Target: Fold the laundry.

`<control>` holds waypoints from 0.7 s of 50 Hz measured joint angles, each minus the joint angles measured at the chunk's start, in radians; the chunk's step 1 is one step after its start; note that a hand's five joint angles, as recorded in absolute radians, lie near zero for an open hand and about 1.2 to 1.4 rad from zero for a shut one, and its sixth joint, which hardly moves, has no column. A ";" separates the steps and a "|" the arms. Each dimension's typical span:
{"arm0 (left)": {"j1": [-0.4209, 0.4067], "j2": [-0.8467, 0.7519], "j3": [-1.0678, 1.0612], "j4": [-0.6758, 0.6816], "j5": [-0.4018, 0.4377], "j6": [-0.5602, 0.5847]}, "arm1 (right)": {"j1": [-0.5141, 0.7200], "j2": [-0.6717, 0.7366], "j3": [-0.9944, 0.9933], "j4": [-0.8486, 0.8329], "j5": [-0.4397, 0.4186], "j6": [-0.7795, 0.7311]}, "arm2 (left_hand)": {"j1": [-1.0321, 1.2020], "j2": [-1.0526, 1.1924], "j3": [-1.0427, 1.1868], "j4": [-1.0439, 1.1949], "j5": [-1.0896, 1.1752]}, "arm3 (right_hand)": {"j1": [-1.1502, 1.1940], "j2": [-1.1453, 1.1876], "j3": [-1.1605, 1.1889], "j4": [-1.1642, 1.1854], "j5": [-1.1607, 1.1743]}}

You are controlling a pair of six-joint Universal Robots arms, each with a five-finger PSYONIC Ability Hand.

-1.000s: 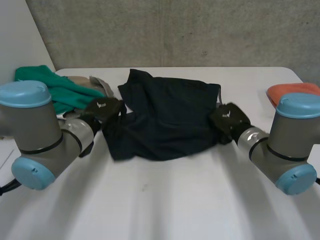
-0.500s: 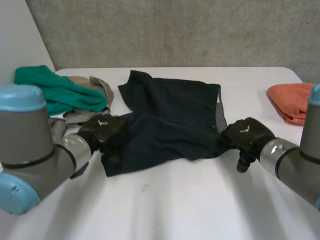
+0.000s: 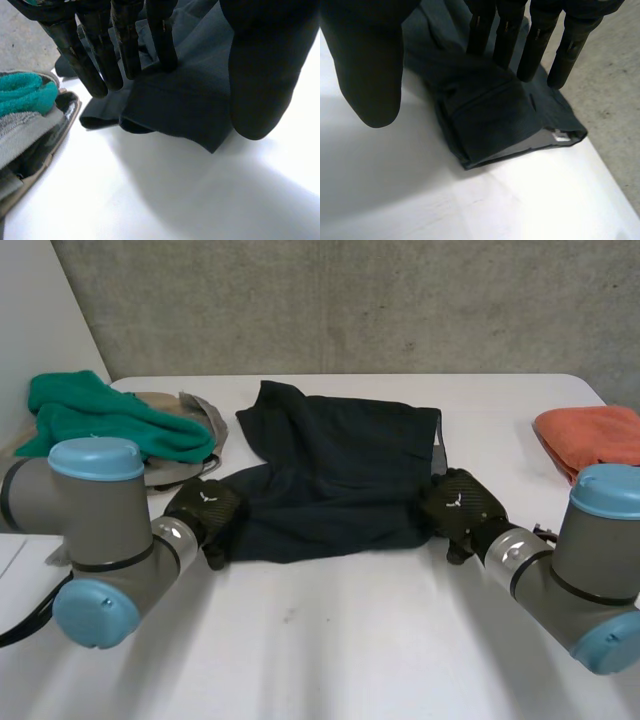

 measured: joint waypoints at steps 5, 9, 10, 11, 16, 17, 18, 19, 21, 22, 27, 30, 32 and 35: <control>-0.006 -0.047 0.052 0.024 -0.007 0.039 | 0.003 0.055 -0.046 -0.066 0.007 0.002 | 0.066 0.038 0.043 0.056 0.063 | 0.041 0.043 0.040 0.039 0.062; -0.017 -0.079 0.088 0.048 -0.019 0.075 | 0.011 0.102 -0.093 -0.093 0.021 0.005 | 0.297 0.270 0.264 0.276 0.277 | 0.161 0.176 0.177 0.169 0.186; -0.020 -0.085 0.095 0.055 -0.023 0.085 | 0.012 0.113 -0.105 -0.095 0.026 0.007 | 0.331 0.306 0.307 0.309 0.310 | 0.203 0.229 0.230 0.221 0.236; -0.022 -0.091 0.101 0.061 -0.026 0.094 | 0.014 0.124 -0.116 -0.096 0.030 0.008 | 0.418 0.389 0.389 0.400 0.400 | 0.237 0.273 0.275 0.272 0.286; -0.029 -0.111 0.119 0.093 -0.034 0.139 | 0.020 0.165 -0.165 -0.094 0.063 0.018 | 0.650 0.692 0.684 0.702 0.692 | 0.489 0.579 0.607 0.609 0.595; -0.029 -0.110 0.119 0.096 -0.034 0.143 | 0.021 0.169 -0.169 -0.091 0.070 0.020 | 0.650 0.705 0.699 0.718 0.701 | 0.502 0.595 0.634 0.639 0.618; -0.028 -0.106 0.119 0.099 -0.034 0.148 | 0.022 0.172 -0.174 -0.087 0.081 0.024 | 0.650 0.712 0.705 0.724 0.702 | 0.507 0.602 0.655 0.666 0.636; -0.027 -0.097 0.116 0.099 -0.033 0.150 | 0.023 0.172 -0.176 -0.083 0.090 0.026 | 0.650 0.713 0.707 0.725 0.702 | 0.507 0.602 0.660 0.674 0.645; -0.026 -0.070 0.102 0.095 -0.030 0.148 | 0.023 0.160 -0.175 -0.067 0.109 0.031 | 0.650 0.713 0.707 0.726 0.702 | 0.507 0.602 0.665 0.675 0.650; -0.025 -0.051 0.092 0.090 -0.028 0.144 | 0.023 0.153 -0.173 -0.059 0.116 0.032 | 0.650 0.713 0.707 0.726 0.702 | 0.507 0.602 0.667 0.675 0.651; -0.020 0.092 0.012 0.040 0.009 0.113 | 0.022 0.046 -0.143 0.083 0.140 0.042 | 0.650 0.713 0.707 0.727 0.702 | 0.507 0.622 0.672 0.675 0.658; -0.015 0.198 -0.049 -0.025 0.047 0.095 | 0.019 -0.042 -0.127 0.246 0.135 0.042 | 0.650 0.715 0.707 0.727 0.702 | 0.507 0.633 0.681 0.675 0.665; -0.009 0.270 -0.095 -0.095 0.079 0.086 | 0.012 -0.105 -0.119 0.394 0.121 0.036 | 0.651 0.715 0.708 0.727 0.713 | 0.510 0.633 0.681 0.675 0.672; 0.000 0.339 -0.149 -0.212 0.125 0.082 | -0.005 -0.173 -0.114 0.615 0.095 0.017 | 0.654 0.715 0.709 0.727 0.716 | 0.526 0.642 0.687 0.678 0.677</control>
